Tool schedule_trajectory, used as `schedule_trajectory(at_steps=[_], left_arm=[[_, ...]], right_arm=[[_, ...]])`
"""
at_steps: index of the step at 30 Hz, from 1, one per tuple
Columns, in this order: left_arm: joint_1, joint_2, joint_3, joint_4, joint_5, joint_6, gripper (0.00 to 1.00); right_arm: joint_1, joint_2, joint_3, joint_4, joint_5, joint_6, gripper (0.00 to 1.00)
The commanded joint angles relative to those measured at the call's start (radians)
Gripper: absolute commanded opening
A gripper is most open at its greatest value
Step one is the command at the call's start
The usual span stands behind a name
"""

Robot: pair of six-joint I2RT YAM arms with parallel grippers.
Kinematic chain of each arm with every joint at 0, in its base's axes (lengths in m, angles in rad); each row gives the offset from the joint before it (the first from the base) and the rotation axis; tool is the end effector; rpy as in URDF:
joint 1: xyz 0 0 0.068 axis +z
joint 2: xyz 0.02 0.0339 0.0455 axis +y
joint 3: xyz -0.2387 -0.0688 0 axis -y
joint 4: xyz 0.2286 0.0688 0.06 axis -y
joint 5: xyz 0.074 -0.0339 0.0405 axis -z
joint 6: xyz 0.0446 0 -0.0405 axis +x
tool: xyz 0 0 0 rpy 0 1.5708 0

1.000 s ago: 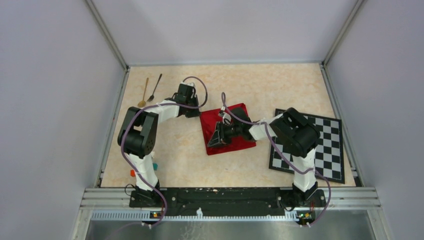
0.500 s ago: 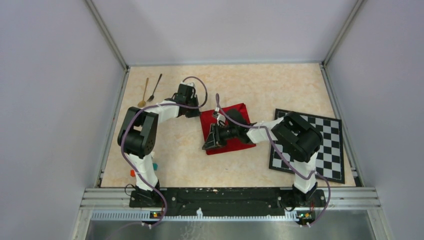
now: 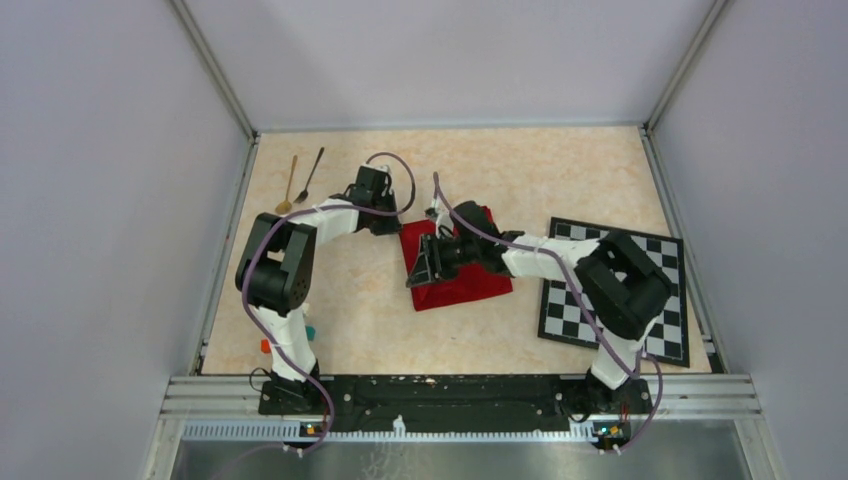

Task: Fold the napkin into a case and place the utensils inside
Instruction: Smooth out the upper triangle-folded napkin at the center of the board.

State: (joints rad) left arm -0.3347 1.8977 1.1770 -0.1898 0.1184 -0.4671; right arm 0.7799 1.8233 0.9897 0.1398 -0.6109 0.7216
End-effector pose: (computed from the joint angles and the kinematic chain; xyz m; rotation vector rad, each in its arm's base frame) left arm 0.3577 -0.1300 0.1404 -0.1164 2.5349 -0.4777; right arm 0.2399 0.2732 0.1450 -0.4490 2.5253 1.3967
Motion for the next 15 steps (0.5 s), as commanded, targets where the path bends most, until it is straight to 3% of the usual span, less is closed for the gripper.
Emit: schedule_trajectory(at_steps=[1,6,9,11,13,14,15], left_arm=[[0.006,0.017,0.023,-0.066,0.008,0.016,0.21],[0.006,-0.073,0.068,-0.127,0.03,0.008,0.58],[0.006,-0.167,0.071,-0.179,0.004,0.013,0.67],[0.006,-0.241,0.03,-0.185,0.015,0.006,0.68],[0.006,-0.316,-0.053,-0.155,0.088,-0.022,0.61],[0.007,-0.354,-0.099,-0.13,0.139,-0.044,0.56],[0.005,-0.387,-0.176,-0.09,0.211,-0.069,0.43]], right_arm=[[-0.045,-0.155,0.073,-0.191,0.132,-0.186,0.45],[-0.184,-0.18,-0.009,-0.073,0.003,-0.098,0.43],[-0.22,-0.151,-0.051,0.026,-0.054,-0.033,0.42],[-0.216,-0.11,-0.061,0.1,-0.087,0.005,0.42],[-0.213,-0.07,-0.086,0.205,-0.123,0.07,0.42],[-0.213,-0.05,-0.098,0.25,-0.133,0.1,0.43],[-0.21,-0.033,-0.106,0.287,-0.141,0.123,0.44]])
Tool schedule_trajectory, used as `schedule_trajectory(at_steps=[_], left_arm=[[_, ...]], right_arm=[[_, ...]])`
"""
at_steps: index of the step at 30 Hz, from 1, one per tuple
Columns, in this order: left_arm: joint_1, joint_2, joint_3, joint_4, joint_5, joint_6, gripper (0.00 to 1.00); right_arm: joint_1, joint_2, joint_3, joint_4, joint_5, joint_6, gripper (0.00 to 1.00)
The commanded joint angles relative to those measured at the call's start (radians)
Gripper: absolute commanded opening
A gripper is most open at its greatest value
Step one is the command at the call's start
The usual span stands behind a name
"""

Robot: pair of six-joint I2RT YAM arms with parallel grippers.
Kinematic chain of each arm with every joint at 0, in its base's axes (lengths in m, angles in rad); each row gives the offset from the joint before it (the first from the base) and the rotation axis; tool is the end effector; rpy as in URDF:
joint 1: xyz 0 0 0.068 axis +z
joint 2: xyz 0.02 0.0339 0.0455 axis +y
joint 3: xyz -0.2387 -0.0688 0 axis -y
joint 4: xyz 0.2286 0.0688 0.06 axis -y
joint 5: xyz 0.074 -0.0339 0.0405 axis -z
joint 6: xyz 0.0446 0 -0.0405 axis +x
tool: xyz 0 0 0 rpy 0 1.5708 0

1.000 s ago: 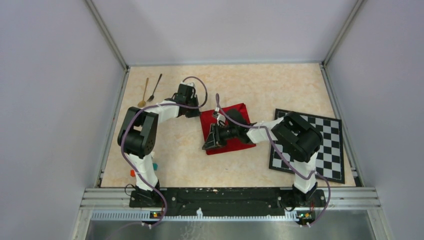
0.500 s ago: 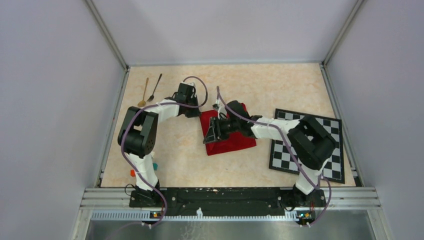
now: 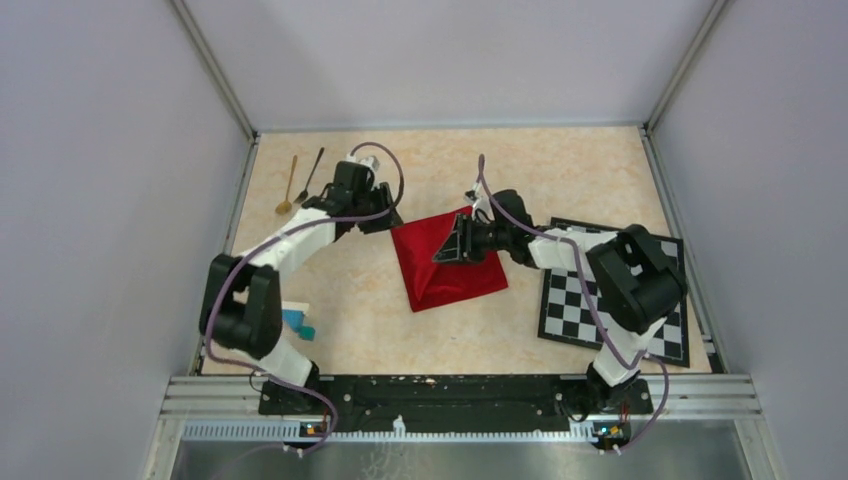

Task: Fold the napkin into a case and place the utensils inside
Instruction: Smooth out the upper triangle-folded napkin at the center of the board.

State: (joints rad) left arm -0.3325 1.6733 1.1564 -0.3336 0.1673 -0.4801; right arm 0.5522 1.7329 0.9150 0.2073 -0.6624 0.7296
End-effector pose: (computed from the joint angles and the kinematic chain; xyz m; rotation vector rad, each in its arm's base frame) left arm 0.3290 -0.1215 0.2015 -0.1050 2.4848 -0.5614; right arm 0.2819 0.2059 0.1607 -0.2131 2.4015 1.3930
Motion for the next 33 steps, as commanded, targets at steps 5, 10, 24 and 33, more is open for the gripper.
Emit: schedule_trajectory(at_steps=[5,10,24,33], left_arm=[[-0.026,-0.303,-0.461,0.313,0.437,-0.227,0.1],[-0.087,-0.381,-0.58,0.402,0.416,-0.271,0.01],[-0.169,-0.27,-0.63,0.515,0.363,-0.307,0.0],[-0.19,-0.217,-0.682,0.48,0.273,-0.349,0.0]], right_arm=[[0.032,0.123,-0.049,0.34,-0.106,0.207,0.64],[0.035,0.147,-0.074,0.431,-0.085,0.282,0.81],[0.089,0.215,-0.09,0.575,-0.04,0.382,0.79],[0.082,0.272,-0.071,0.564,-0.042,0.343,0.77]])
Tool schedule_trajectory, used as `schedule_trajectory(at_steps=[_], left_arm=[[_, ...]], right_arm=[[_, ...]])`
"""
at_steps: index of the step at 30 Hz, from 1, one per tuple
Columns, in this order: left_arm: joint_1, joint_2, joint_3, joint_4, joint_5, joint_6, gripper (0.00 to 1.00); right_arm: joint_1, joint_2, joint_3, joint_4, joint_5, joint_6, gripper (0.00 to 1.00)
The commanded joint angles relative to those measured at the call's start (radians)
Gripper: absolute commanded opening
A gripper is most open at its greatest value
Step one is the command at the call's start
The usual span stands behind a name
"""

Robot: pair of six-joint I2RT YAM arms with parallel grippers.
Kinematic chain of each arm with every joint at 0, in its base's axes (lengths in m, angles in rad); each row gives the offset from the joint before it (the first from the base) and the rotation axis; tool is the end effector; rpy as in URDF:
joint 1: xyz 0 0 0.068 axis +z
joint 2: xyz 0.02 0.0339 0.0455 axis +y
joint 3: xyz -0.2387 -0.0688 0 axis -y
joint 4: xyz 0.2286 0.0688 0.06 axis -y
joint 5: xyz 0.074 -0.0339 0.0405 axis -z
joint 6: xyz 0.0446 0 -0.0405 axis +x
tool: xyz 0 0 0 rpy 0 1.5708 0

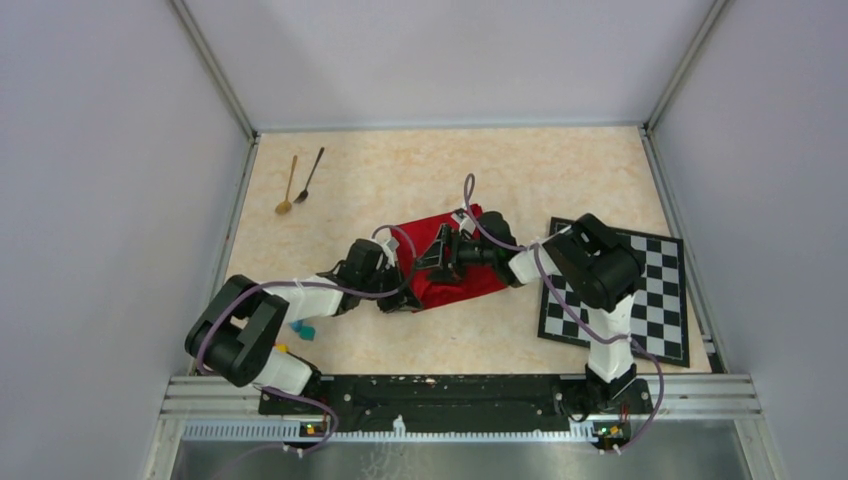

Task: Fold the napkin into a case and place the utensils inside
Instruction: Smooth out the upper triangle-folded napkin at the center of the board.

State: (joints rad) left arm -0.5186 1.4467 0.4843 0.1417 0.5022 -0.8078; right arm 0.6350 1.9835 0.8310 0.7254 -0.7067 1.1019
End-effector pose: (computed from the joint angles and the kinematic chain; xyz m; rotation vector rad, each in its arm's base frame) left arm 0.2043 -0.1413 0.1143 -0.1152 2.6187 -1.1593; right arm 0.2740 0.2378 0.1029 0.0009 2.3888 1.6956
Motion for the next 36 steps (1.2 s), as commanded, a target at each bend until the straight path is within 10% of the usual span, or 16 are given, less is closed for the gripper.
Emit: schedule_trajectory(at_steps=[1,36], left_arm=[[-0.004,0.011,-0.009,-0.011,-0.075,-0.021,0.0],[-0.005,0.007,-0.051,-0.031,-0.105,-0.036,0.0]], right_arm=[[-0.005,0.028,0.017,0.04,0.0,-0.038,0.77],[-0.286,0.231,0.347,-0.178,-0.208,-0.233,0.76]])
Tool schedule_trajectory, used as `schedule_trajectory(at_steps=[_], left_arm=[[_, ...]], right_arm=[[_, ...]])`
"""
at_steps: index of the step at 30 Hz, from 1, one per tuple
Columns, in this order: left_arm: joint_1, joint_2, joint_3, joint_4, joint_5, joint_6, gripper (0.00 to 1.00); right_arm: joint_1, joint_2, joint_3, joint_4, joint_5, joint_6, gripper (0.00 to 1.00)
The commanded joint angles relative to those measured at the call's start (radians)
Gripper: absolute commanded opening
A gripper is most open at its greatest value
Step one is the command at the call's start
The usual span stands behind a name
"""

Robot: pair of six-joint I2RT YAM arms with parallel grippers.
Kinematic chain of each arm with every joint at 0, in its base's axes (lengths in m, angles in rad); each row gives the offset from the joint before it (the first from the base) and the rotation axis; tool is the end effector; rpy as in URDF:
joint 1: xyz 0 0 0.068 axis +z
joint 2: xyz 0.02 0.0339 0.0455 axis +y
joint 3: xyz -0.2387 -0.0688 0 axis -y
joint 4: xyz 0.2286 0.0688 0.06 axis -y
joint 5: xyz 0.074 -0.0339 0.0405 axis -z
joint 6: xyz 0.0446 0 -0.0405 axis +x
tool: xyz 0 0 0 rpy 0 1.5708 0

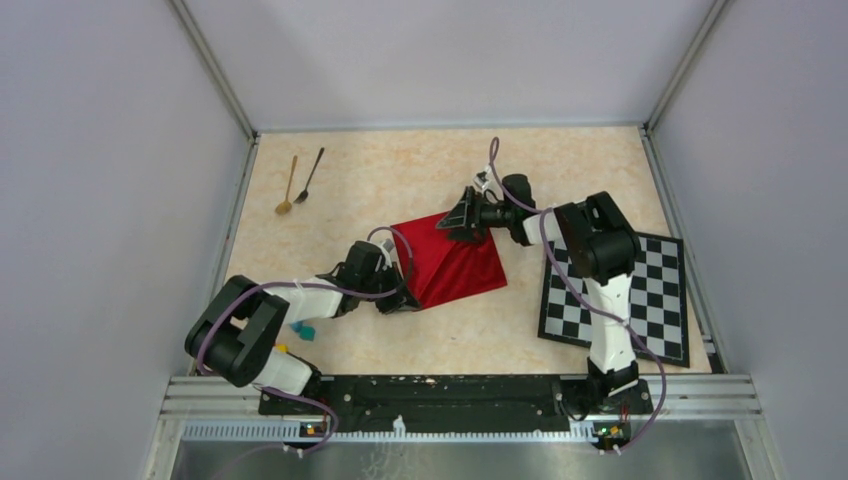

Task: Fold the napkin into a case and place the utensils inside
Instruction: Smooth out the upper triangle-folded napkin at the center of the board.

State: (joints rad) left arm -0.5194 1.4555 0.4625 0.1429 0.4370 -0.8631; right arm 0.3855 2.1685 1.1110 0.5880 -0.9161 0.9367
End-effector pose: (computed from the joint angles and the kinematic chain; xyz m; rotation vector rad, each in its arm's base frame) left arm 0.2017 -0.1371 0.1059 -0.2343 2.6443 -1.0880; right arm 0.3657 0.1866 0.0954 -0.0424 2.3081 1.6927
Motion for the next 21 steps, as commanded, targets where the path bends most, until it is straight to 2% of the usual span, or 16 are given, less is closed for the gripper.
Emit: schedule_trajectory(at_steps=[1,11,17,19,21], left_arm=[[-0.004,-0.002,-0.029,-0.032,-0.04,0.019,0.0],[-0.005,-0.006,-0.027,-0.03,-0.032,0.023,0.0],[-0.006,-0.041,-0.005,-0.028,-0.004,0.031,0.0],[-0.006,-0.07,0.01,-0.037,0.01,0.034,0.08],[-0.007,-0.107,0.027,-0.047,0.026,0.035,0.23]], right_arm=[[-0.044,0.053,0.084,-0.055,-0.005,-0.076,0.76],[-0.117,0.117,0.31,-0.214,-0.08,-0.149,0.76],[-0.116,0.001,0.424,-0.462,-0.09,-0.25,0.77],[-0.111,-0.083,0.437,-0.6,-0.044,-0.328,0.79],[-0.098,-0.185,0.446,-0.785,0.101,-0.43,0.82]])
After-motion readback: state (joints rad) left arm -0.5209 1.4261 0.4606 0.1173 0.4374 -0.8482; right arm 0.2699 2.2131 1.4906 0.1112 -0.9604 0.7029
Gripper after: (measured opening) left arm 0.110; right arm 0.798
